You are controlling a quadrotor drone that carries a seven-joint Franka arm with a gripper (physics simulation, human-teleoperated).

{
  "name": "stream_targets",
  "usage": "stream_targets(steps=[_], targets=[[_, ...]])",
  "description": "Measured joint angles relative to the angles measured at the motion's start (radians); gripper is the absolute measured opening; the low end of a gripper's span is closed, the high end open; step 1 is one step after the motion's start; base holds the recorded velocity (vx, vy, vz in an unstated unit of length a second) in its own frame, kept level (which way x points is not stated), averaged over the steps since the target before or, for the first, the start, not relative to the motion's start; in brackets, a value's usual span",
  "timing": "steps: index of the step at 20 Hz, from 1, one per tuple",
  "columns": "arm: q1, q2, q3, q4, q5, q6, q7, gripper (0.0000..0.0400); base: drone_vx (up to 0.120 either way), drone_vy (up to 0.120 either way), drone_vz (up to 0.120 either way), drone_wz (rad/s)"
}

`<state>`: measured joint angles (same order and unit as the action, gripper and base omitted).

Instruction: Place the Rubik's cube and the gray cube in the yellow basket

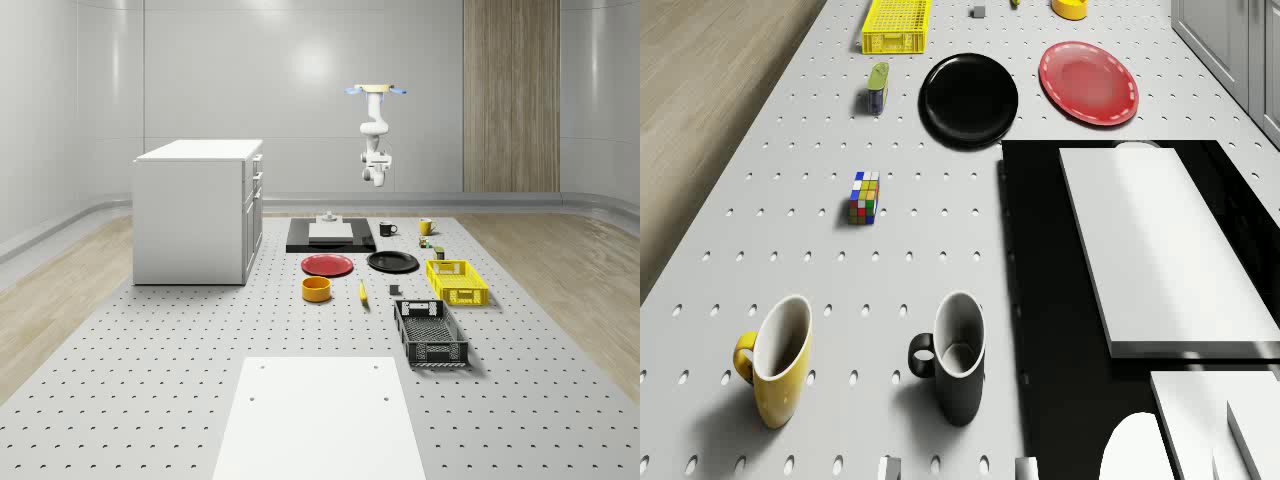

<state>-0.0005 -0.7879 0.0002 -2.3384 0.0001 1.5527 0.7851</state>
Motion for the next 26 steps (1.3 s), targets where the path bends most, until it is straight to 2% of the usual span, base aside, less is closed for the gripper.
stream_targets(steps=[6, 12, 18, 26], targets=[[-0.003, 0.025, 0.001, 0.128, 0.001, -0.098, -0.002, 0.04, 0.0, 0.1, 0.0, 0.0], [-0.004, 0.065, 0.003, 0.236, 0.002, -0.162, -0.002, 0.04, 0.113, 0.12, 0.0, 0.0], [-0.006, 0.082, 0.003, 0.283, 0.002, -0.187, -0.003, 0.04, 0.12, 0.12, 0.0, 0.0], [-0.007, 0.085, 0.004, 0.296, 0.002, -0.19, -0.003, 0.04, 0.12, 0.12, 0.0, 0.0]])
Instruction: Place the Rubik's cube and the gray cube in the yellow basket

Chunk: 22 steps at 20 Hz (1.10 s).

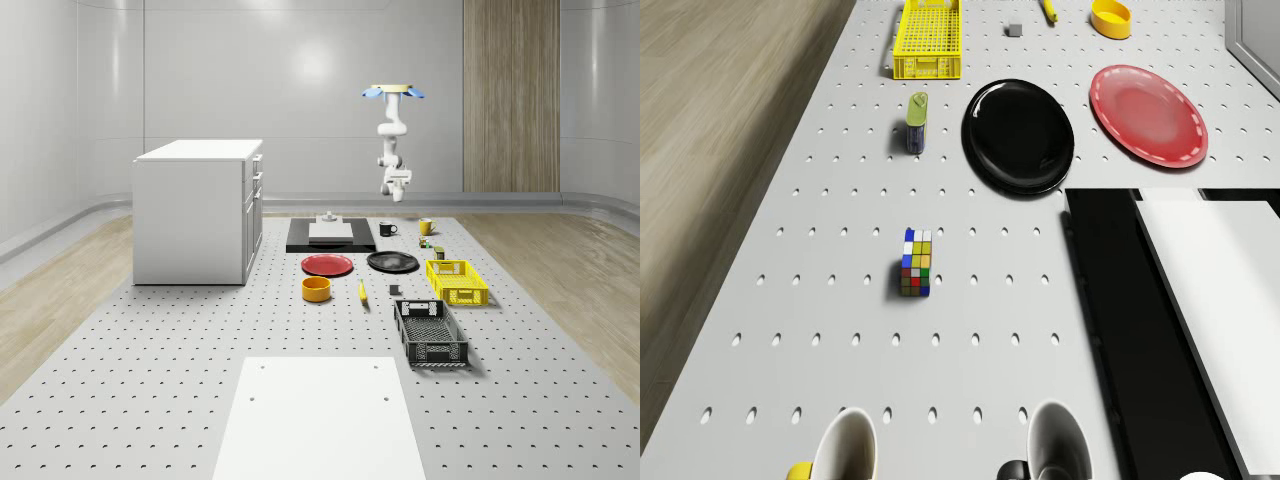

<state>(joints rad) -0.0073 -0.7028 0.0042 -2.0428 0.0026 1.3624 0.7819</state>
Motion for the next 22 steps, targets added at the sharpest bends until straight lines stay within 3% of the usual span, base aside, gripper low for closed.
stream_targets(steps=[14, 22], targets=[[-0.002, -0.006, 0.002, -0.004, -0.001, 0.009, 0.0, 0.04, 0.12, 0.12, 0.0, 0.0], [-0.004, -0.01, 0.007, -0.008, -0.008, 0.015, 0.0, 0.04, 0.12, 0.01, 0.0, 0.0]])
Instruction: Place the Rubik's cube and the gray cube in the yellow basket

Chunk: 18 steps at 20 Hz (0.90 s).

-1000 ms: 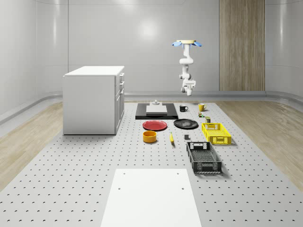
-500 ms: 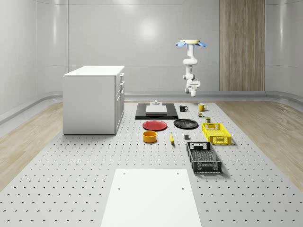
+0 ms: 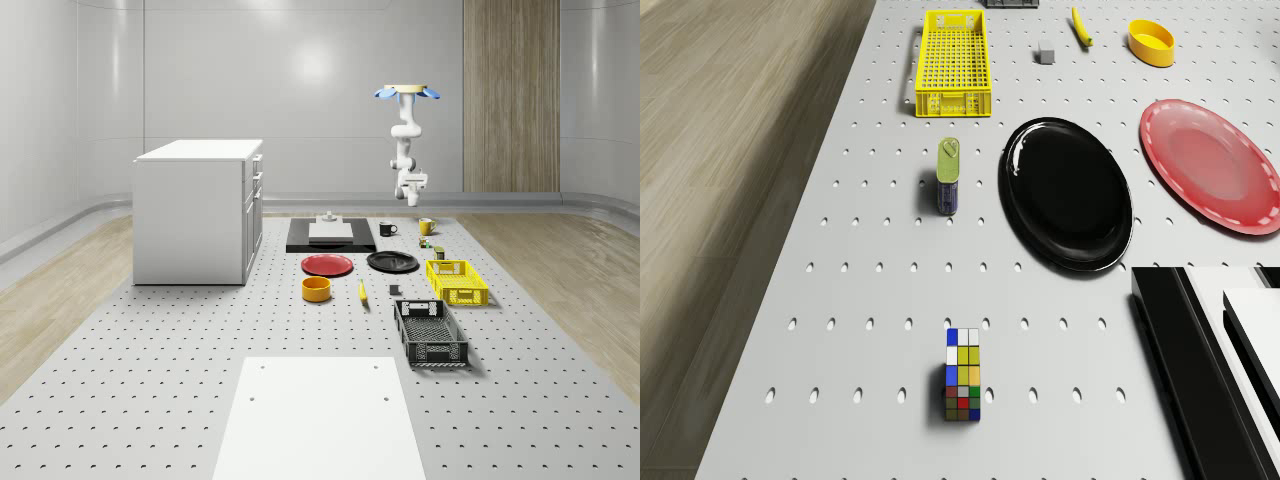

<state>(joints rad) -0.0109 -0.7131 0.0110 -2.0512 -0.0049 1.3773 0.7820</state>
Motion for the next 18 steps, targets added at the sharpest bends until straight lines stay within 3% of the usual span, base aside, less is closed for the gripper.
stream_targets(steps=[12, 18], targets=[[-0.012, -0.007, 0.04, -0.008, -0.056, 0.009, 0.007, 0.04, 0.12, 0.0, -0.003, 0.0], [-0.037, -0.013, 0.12, -0.021, -0.168, 0.016, 0.022, 0.04, 0.12, 0.0, -0.12, 0.0]])
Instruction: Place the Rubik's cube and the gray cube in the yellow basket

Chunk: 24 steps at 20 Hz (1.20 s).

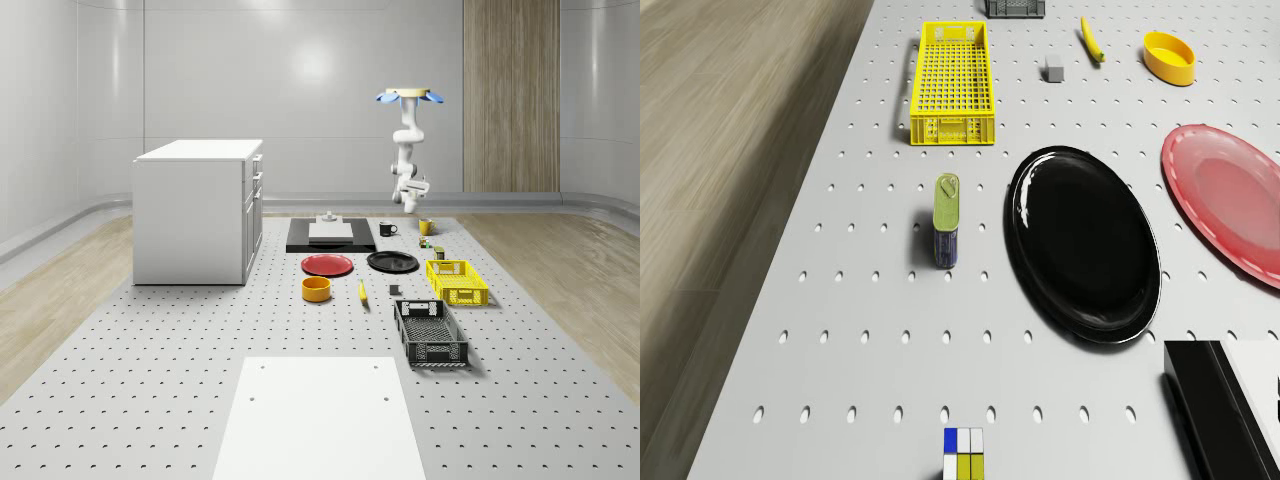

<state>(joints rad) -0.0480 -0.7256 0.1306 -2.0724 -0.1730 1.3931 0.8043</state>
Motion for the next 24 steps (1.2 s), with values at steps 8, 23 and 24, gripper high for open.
stream_targets(steps=[8, 23, 24], targets=[[-0.105, -0.034, 0.311, -0.138, -0.455, 0.022, 0.074, 0.04, 0.12, 0.0, -0.025, 0.0], [-0.748, -0.229, 1.009, -0.792, -1.715, -0.16, 0.604, 0.04, 0.12, 0.0, -0.099, 0.0], [-0.783, -0.24, 1.026, -0.8, -1.739, -0.175, 0.627, 0.04, 0.12, 0.0, -0.12, 0.0]])
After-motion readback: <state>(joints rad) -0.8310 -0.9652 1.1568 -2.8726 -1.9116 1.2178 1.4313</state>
